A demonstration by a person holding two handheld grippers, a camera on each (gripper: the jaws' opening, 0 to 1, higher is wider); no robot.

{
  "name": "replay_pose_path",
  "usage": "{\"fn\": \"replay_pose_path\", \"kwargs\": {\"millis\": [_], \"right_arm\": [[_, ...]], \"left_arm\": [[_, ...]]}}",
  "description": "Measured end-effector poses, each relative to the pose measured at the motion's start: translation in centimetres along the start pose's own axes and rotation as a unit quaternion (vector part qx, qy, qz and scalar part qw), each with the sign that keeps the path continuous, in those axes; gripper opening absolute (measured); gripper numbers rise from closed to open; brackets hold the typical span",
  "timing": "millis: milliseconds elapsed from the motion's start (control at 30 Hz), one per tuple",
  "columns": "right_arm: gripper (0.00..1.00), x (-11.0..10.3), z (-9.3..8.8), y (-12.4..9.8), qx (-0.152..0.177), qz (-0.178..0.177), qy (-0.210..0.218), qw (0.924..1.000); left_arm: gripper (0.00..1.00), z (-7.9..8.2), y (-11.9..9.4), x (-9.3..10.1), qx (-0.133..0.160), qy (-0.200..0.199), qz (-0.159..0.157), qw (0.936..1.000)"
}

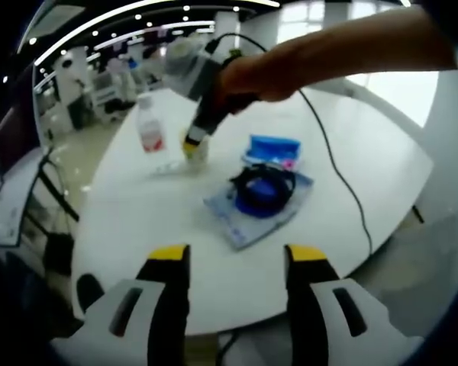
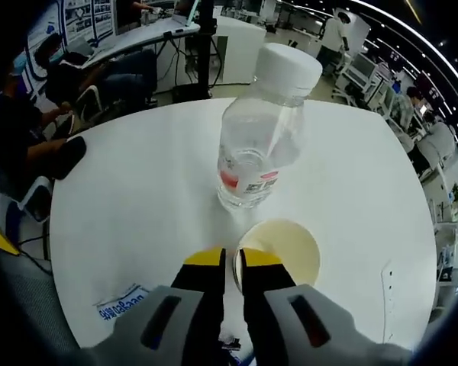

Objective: Arrange the tabletop items into an orderly group along one side of the table until the central work area is clear of visible clutter.

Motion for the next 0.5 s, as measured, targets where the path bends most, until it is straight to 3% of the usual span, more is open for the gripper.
{"fn": "replay_pose_path", "kwargs": {"millis": [200,367,500], "right_arm": [[0.15,0.3,-0.4,-0.8,0.014,-0.004,0.009,0.9999],[0.36,1.2,0.1,-2.2,0.064,-0.039,0.025,0.9969],[0.41,1.7,-0.5,-2.7,0.073,-0.058,0.027,0.9953]], "left_arm": [[0.46,0.0,0.0,0.0,0.001,-0.001,0.0,1.0],[0.46,0.0,0.1,0.0,0.002,0.0,0.0,1.0],[0.46,0.0,0.3,0.0,0.001,0.002,-0.001,1.0]]}}
Point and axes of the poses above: the point that each gripper's makers call its tool centre point, and the gripper's own axes: y roughly forward along the fingers, x roughly to its right, z roughly out of its top, the point moved 7 cm from there along -y, roughly backward along the fingers, and after that the axes turned 8 degrees about -x, right-handed, at the moved point
